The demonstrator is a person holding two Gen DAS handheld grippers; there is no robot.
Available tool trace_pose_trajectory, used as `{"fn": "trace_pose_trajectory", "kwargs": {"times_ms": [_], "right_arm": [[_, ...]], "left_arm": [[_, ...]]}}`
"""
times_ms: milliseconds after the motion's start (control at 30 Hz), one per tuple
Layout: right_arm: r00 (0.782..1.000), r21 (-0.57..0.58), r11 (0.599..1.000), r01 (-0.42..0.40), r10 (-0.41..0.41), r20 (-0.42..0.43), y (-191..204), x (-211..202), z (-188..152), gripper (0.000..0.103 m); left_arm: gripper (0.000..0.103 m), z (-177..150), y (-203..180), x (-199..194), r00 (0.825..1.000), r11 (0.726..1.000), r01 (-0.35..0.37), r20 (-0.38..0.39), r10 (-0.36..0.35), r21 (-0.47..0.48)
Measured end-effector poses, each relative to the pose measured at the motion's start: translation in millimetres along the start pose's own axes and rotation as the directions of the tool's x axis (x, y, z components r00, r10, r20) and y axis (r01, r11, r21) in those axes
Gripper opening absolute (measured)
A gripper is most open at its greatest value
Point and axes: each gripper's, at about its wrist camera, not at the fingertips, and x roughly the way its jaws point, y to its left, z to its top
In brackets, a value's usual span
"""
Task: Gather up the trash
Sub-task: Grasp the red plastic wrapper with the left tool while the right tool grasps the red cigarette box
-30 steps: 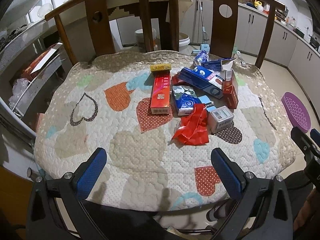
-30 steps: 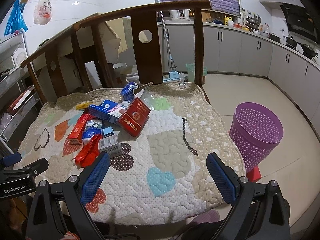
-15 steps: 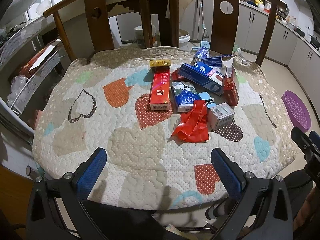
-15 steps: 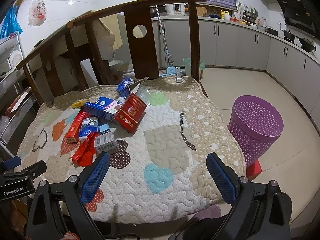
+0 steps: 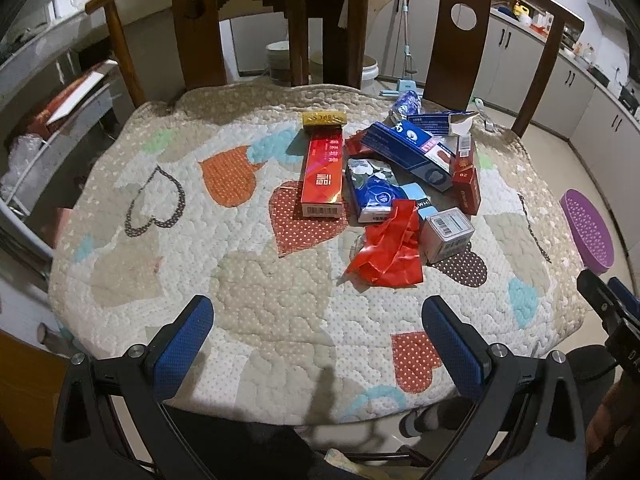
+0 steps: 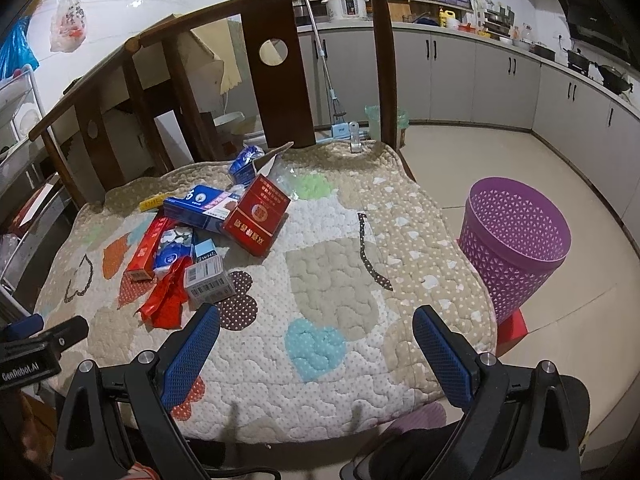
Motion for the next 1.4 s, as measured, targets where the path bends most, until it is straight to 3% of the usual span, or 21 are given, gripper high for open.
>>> {"fn": "trace_pose_trajectory", "kwargs": {"times_ms": [167, 233, 333, 600, 700, 833, 933, 1167, 1200, 1233, 1267, 1400], "right_arm": [[0.995, 0.008, 0.996, -0.083, 0.084, -0.054, -1.5, 19.9, 8.7, 0.097], [0.988, 0.006, 0.992, -0.126, 0.126, -0.087, 1.4, 31.7, 15.1, 0.093], [0.967, 0.034, 0.979, -0.199, 0.202, -0.153, 5.3, 51.5, 26.0, 0.084], [0.907, 0.193, 0.929, -0.317, 0.356, -0.224, 6.3, 105.7, 65.9, 0.084], [0.895, 0.236, 0.916, -0.325, 0.378, -0.237, 8.0, 125.9, 77.9, 0.084], [0.882, 0.275, 0.905, -0.325, 0.395, -0.257, 12.6, 152.6, 90.4, 0.084], [0.885, 0.283, 0.910, -0.303, 0.379, -0.271, 15.4, 170.8, 97.3, 0.084], [0.876, 0.323, 0.905, -0.276, 0.375, -0.303, 16.2, 202.8, 100.0, 0.084], [0.873, 0.328, 0.903, -0.277, 0.380, -0.307, 14.8, 205.7, 99.0, 0.080], [0.867, 0.335, 0.899, -0.283, 0.389, -0.312, 14.7, 208.6, 97.7, 0.076], [0.852, 0.347, 0.888, -0.303, 0.415, -0.318, 14.2, 212.0, 95.9, 0.064], [0.819, 0.401, 0.846, -0.352, 0.486, -0.306, 5.7, 210.7, 93.4, 0.062]], "left_arm": [[0.102, 5.9, 6.3, 23.5, 0.996, 0.997, 0.074, -0.055, -0.074, 0.003], [0.089, 8.9, 2.6, 33.9, 0.993, 0.996, 0.090, -0.077, -0.088, 0.023], [0.085, 15.5, -5.5, 45.3, 0.986, 0.989, 0.136, -0.099, -0.130, 0.052], [0.083, 33.3, -18.1, 77.3, 0.973, 0.976, 0.202, -0.133, -0.191, 0.078], [0.075, 35.9, -20.6, 90.0, 0.963, 0.972, 0.224, -0.167, -0.209, 0.075], [0.075, 35.8, -25.2, 104.2, 0.957, 0.970, 0.233, -0.196, -0.215, 0.074], [0.075, 34.8, -27.8, 111.5, 0.950, 0.966, 0.248, -0.214, -0.229, 0.066], [0.075, 36.9, -28.3, 116.8, 0.949, 0.967, 0.245, -0.217, -0.227, 0.062], [0.063, 37.9, -28.2, 116.6, 0.950, 0.967, 0.246, -0.214, -0.228, 0.061], [0.039, 38.0, -28.0, 114.8, 0.952, 0.968, 0.244, -0.209, -0.226, 0.063], [0.030, 38.4, -27.8, 113.1, 0.949, 0.966, 0.253, -0.211, -0.235, 0.061], [0.017, 38.6, -22.8, 103.3, 0.942, 0.961, 0.277, -0.203, -0.266, 0.024]]}}
